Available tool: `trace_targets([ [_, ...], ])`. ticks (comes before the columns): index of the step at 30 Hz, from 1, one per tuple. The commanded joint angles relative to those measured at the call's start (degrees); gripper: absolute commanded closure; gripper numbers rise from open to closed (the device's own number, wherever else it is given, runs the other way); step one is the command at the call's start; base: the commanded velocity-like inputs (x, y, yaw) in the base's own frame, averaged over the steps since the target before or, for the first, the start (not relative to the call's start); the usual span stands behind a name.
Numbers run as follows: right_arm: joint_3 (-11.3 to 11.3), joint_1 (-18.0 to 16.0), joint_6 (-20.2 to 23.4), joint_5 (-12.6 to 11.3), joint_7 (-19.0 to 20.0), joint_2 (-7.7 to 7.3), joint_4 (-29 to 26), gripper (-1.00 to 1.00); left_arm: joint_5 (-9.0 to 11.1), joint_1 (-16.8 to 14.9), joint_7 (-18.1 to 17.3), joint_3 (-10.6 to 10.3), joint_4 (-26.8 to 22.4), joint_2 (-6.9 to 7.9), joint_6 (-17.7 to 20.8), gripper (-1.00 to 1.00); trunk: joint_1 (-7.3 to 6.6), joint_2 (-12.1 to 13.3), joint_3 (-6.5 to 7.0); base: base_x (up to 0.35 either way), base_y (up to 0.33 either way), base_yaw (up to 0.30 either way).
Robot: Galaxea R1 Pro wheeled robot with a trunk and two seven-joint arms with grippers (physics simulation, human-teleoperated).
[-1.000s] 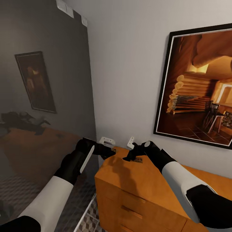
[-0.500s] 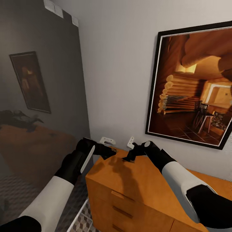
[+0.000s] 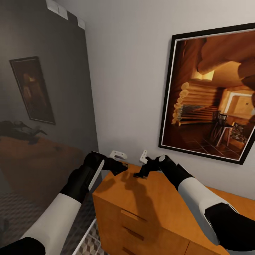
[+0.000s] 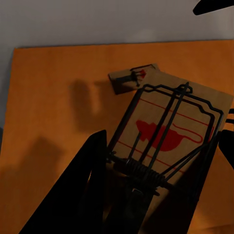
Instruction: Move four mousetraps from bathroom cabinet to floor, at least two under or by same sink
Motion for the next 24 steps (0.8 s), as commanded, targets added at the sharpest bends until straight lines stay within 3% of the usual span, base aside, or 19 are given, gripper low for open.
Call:
trace_targets([
  [1, 0.0, 0.0, 0.3, 0.3, 0.2, 0.0, -0.1, -1.0, -0.2, 0.0, -0.2, 0.0, 0.0, 0.0, 0.2, 1.0, 0.02, 0.0, -0.03, 0.0, 0.0, 0.0],
  [24, 0.0, 0.0, 0.3, 0.3, 0.2, -0.01, 0.0, -1.0, -0.2, 0.0, -0.1, 0.0, 0.0, -0.03, 0.2, 1.0, 0.02, 0.0, -0.03, 0.086, 0.0, 0.0],
])
